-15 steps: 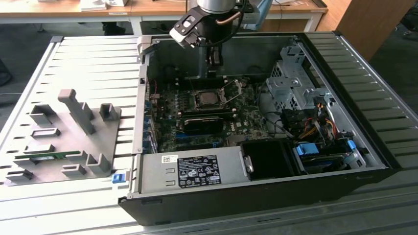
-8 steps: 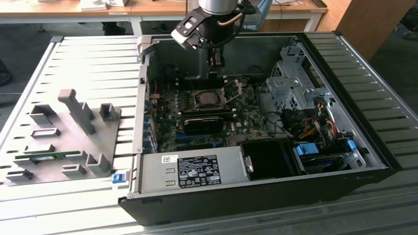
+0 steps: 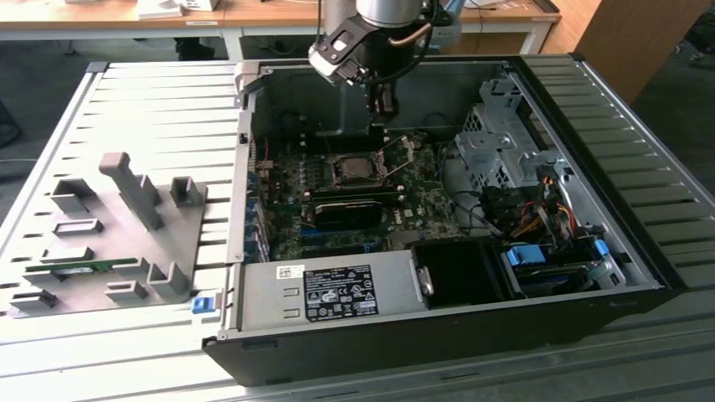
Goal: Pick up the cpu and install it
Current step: 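Close the cpu cover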
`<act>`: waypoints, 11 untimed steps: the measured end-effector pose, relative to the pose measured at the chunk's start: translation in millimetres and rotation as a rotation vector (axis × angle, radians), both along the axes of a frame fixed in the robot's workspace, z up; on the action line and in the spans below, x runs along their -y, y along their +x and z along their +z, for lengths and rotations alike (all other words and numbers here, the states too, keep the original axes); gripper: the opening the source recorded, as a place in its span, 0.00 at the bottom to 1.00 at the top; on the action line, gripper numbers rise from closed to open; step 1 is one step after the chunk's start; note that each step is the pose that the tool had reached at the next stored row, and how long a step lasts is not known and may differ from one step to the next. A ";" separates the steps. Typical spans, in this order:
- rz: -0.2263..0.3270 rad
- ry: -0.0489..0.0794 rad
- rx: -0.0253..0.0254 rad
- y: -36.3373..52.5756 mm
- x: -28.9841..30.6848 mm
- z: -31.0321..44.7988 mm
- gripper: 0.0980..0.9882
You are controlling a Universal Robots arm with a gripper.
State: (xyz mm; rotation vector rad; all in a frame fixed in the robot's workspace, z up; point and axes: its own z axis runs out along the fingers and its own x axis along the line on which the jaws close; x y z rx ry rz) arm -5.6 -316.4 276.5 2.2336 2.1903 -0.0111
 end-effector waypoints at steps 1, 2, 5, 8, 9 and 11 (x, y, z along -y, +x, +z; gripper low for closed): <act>0.000 0.000 0.0000 2.8 0.0 -0.3 0.01; 0.000 0.000 0.0000 6.0 0.0 -0.7 0.01; 0.000 0.000 0.0000 9.5 0.0 -2.5 0.01; 0.000 0.000 0.0000 13.8 -0.1 -4.8 0.01; 0.000 0.000 0.0000 15.8 -0.1 -5.4 0.01; 0.000 0.000 0.0000 20.8 -0.1 -6.4 0.01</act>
